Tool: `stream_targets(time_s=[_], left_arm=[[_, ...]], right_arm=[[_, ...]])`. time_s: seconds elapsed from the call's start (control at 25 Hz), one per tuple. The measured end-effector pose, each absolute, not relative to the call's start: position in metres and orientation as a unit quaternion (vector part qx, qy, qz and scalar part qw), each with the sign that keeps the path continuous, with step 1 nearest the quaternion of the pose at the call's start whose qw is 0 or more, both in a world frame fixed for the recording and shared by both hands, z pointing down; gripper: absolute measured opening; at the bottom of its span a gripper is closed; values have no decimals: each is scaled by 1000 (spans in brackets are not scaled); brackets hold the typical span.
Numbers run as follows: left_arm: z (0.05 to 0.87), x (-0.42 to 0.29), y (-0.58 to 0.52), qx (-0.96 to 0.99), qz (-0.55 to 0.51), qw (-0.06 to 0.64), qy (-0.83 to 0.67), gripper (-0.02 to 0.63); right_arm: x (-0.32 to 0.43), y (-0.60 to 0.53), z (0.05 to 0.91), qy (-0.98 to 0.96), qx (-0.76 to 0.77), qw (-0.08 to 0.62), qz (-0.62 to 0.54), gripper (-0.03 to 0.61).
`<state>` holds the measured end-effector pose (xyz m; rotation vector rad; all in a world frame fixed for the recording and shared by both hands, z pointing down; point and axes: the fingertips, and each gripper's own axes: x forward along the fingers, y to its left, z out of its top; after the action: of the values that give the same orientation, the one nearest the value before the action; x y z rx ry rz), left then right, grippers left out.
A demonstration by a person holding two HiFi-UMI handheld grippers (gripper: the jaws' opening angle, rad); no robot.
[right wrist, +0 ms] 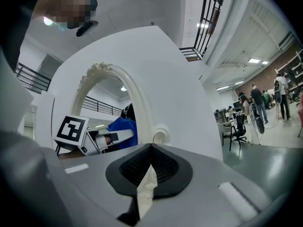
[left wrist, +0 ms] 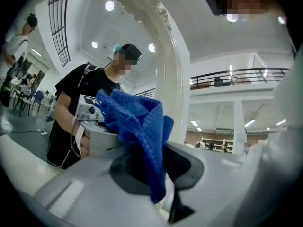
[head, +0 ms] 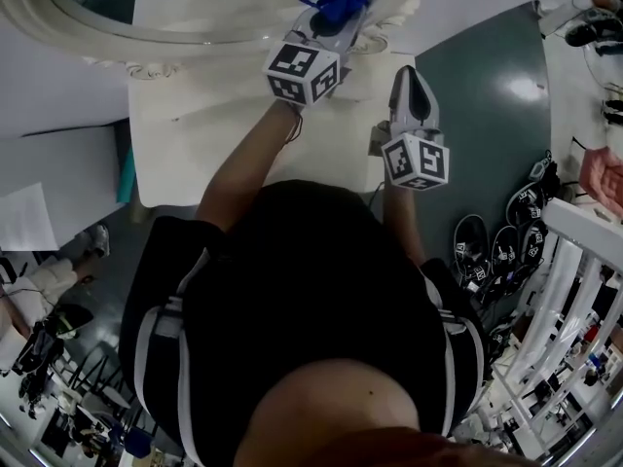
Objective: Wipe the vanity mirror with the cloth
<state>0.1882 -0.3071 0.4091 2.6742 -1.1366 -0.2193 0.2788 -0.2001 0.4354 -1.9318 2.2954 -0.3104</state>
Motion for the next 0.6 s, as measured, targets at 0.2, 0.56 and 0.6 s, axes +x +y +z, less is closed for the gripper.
stream_targets(time_s=[0.2,0.56,0.6], left_arm=[[385,155,-293,913,-95,108,-382,60],[372,146,-269,914,-95,90,-384,60],[372,141,-266,913,-94,90,-386,60]], right_arm=[[243,-195,429,767,-631,64,-96,0],[230,-187,417,778,-618,65,-91,0],[226,-186,415,780,-616,64,-90,0]])
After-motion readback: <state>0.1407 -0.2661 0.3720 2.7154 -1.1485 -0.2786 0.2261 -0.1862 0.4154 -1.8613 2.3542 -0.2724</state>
